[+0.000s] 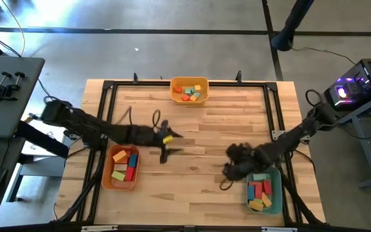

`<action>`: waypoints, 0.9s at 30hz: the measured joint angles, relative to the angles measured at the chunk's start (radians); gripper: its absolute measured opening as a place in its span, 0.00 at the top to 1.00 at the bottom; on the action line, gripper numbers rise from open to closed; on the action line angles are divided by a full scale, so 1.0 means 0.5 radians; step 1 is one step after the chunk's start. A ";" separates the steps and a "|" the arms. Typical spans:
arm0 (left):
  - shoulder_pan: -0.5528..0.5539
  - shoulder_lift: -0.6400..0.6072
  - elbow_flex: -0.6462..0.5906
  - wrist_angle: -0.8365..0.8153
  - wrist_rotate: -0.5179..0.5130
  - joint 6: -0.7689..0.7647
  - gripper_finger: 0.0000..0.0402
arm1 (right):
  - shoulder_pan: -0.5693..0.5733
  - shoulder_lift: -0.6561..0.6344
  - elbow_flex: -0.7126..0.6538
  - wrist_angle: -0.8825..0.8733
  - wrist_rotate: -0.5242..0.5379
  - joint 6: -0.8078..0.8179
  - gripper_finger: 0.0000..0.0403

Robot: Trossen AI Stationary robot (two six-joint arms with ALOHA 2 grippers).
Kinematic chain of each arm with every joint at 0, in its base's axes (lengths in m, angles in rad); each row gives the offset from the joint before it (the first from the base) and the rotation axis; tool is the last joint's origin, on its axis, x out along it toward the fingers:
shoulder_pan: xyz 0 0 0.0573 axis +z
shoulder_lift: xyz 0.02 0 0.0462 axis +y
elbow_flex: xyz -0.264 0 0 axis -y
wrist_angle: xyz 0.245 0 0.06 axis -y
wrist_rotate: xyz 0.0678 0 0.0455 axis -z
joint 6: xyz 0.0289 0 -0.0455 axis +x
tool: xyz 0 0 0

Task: Sort blocks by size
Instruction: Return to Home Position

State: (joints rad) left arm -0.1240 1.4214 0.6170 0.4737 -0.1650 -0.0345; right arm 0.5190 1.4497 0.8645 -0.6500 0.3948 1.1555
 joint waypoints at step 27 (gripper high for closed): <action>0.550 -2.114 -1.062 -0.235 0.168 -0.069 0.38 | -0.919 -1.293 -1.407 2.266 -0.784 -1.779 0.46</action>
State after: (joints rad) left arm 0.1508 0.3647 0.0858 0.3564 -0.0811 -0.0689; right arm 0.0593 0.8031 0.1611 0.4827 0.0029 0.2658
